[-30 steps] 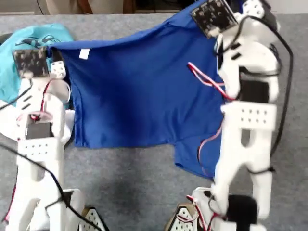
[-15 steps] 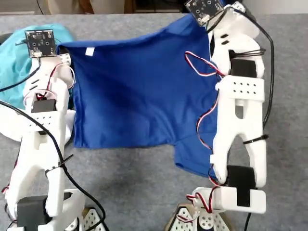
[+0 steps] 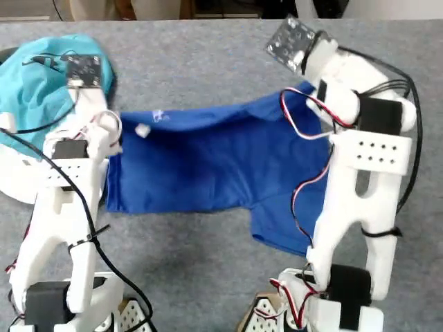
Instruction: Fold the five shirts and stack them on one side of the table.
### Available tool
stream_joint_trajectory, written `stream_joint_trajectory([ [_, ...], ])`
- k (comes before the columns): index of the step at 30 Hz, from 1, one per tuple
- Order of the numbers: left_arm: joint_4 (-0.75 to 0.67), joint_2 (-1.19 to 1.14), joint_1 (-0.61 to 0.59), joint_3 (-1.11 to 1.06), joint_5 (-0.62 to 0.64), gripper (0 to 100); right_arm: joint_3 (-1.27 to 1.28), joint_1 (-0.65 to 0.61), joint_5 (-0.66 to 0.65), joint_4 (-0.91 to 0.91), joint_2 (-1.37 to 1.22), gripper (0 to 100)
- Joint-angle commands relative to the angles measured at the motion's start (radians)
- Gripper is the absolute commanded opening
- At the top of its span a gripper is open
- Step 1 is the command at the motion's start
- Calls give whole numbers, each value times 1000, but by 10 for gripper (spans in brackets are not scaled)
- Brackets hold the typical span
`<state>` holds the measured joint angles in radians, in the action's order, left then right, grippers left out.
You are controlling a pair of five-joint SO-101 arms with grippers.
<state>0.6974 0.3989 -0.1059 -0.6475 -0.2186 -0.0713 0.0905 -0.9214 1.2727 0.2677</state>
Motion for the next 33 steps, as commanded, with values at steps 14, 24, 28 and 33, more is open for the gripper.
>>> stream_joint_trajectory([
  [14,83,8,6,-203,-6,19,886,87,-107,-80,677,2],
  [24,285,124,-6,-129,-8,19,998,165,-181,40,880,2],
  [28,233,133,-14,-152,-8,19,1096,165,-193,23,981,2],
  [33,285,136,-20,-153,-114,19,1216,223,-242,9,1070,2],
])
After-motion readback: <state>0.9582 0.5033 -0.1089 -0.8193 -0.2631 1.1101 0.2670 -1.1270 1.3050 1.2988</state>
